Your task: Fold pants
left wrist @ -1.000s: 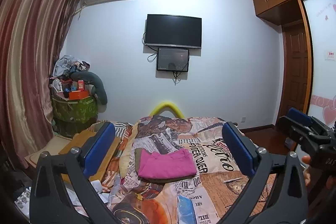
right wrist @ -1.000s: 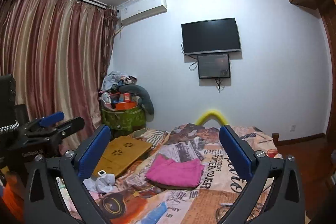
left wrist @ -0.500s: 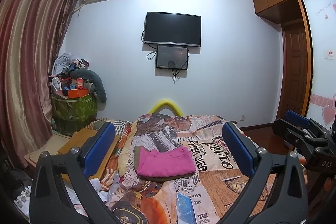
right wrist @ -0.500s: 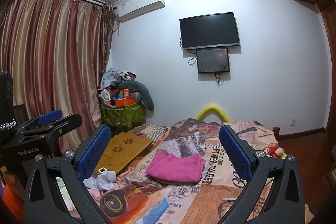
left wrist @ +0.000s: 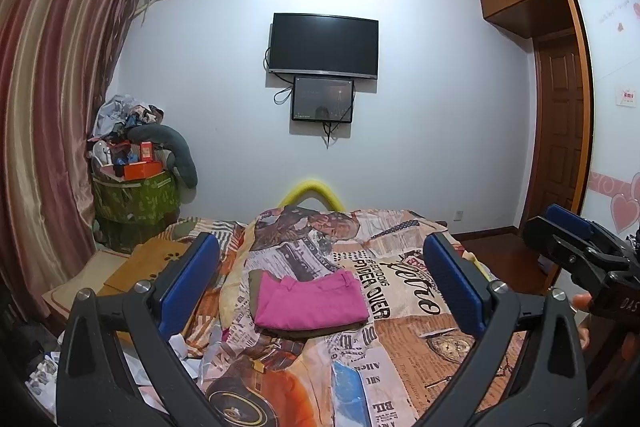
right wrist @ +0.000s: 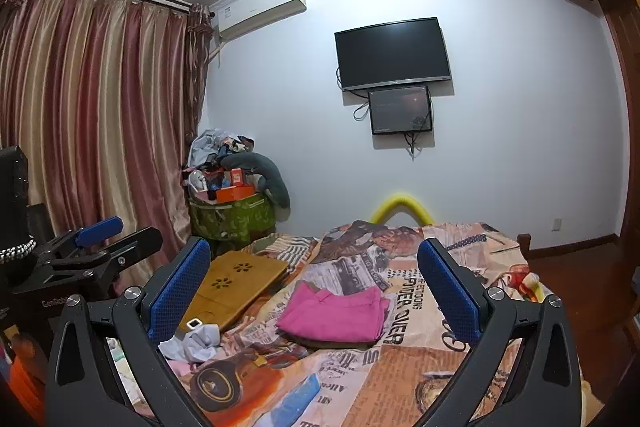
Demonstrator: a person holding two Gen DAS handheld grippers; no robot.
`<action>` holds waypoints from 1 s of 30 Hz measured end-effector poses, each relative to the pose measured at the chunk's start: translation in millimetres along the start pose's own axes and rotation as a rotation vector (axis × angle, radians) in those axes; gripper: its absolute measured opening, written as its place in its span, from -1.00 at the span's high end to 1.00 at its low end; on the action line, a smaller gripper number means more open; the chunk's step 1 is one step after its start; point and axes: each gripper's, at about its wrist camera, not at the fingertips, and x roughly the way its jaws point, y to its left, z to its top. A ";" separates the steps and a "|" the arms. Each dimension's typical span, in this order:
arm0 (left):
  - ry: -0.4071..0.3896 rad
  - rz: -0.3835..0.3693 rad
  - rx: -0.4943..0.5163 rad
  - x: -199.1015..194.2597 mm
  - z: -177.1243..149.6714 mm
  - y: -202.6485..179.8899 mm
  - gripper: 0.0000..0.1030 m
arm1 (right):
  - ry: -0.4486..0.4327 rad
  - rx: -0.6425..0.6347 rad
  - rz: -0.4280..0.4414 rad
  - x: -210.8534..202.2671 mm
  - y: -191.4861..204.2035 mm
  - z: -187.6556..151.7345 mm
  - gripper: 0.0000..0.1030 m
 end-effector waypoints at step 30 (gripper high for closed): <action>0.027 -0.040 0.021 9.4 -2.1 -3.4 -1.00 | 0.010 0.022 -0.022 -2.8 -4.5 0.4 -1.00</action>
